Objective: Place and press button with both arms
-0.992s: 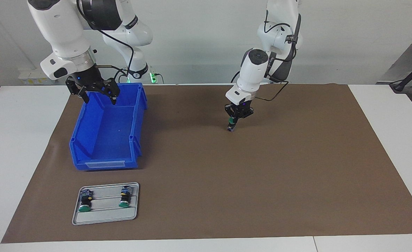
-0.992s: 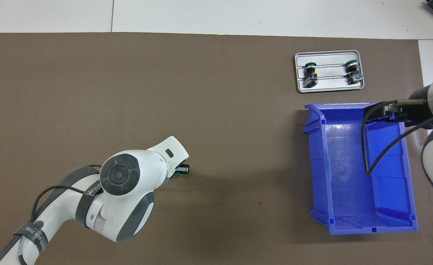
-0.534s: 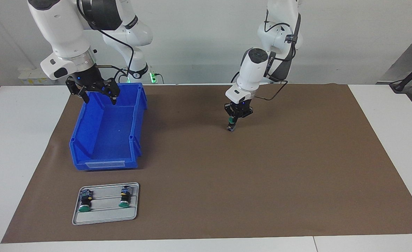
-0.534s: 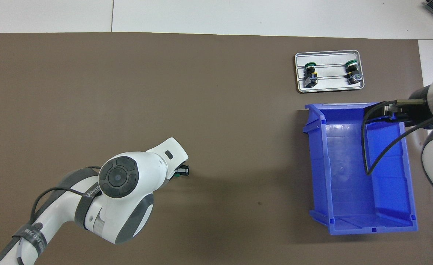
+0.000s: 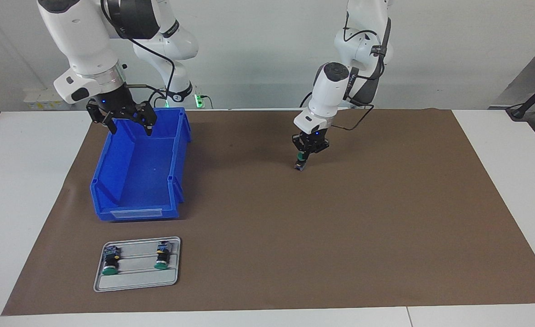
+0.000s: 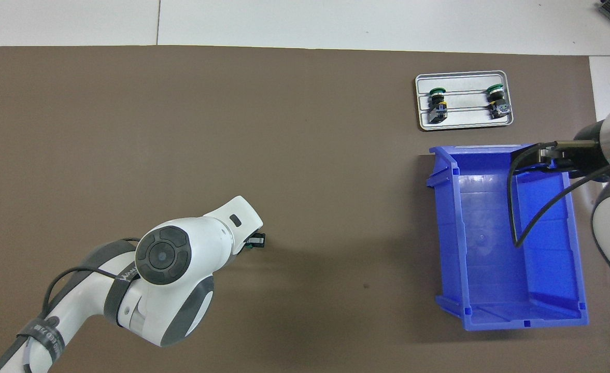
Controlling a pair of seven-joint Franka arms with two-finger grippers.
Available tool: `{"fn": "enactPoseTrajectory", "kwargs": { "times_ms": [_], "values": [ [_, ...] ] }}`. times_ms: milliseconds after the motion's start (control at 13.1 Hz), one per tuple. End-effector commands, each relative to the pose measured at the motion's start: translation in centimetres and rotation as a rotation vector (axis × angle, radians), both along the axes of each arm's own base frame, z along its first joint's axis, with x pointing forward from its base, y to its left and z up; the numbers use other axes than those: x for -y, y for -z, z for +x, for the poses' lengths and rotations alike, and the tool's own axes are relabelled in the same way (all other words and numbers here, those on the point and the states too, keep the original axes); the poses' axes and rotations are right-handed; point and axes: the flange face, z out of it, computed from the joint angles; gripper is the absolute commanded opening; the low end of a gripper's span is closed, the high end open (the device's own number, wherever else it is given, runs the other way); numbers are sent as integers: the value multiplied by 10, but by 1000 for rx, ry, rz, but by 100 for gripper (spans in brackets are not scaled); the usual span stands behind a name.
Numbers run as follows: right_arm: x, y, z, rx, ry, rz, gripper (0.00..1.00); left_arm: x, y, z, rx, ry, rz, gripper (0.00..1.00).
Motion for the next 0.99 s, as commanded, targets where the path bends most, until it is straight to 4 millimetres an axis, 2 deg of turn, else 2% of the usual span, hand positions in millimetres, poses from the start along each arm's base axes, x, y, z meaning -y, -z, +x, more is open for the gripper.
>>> {"fn": "enactPoseTrajectory", "kwargs": {
  "times_ms": [0,687,916],
  "values": [
    [1,0,-4,-9,-14,5,100,-2,16,-14,-9,5,12,8],
    [1,0,-4,-9,-9,5,100,1,10,-10,-12,9,15,11],
    [1,0,-4,-9,-8,5,100,6,-2,-3,-29,8,22,12]
  ]
}}
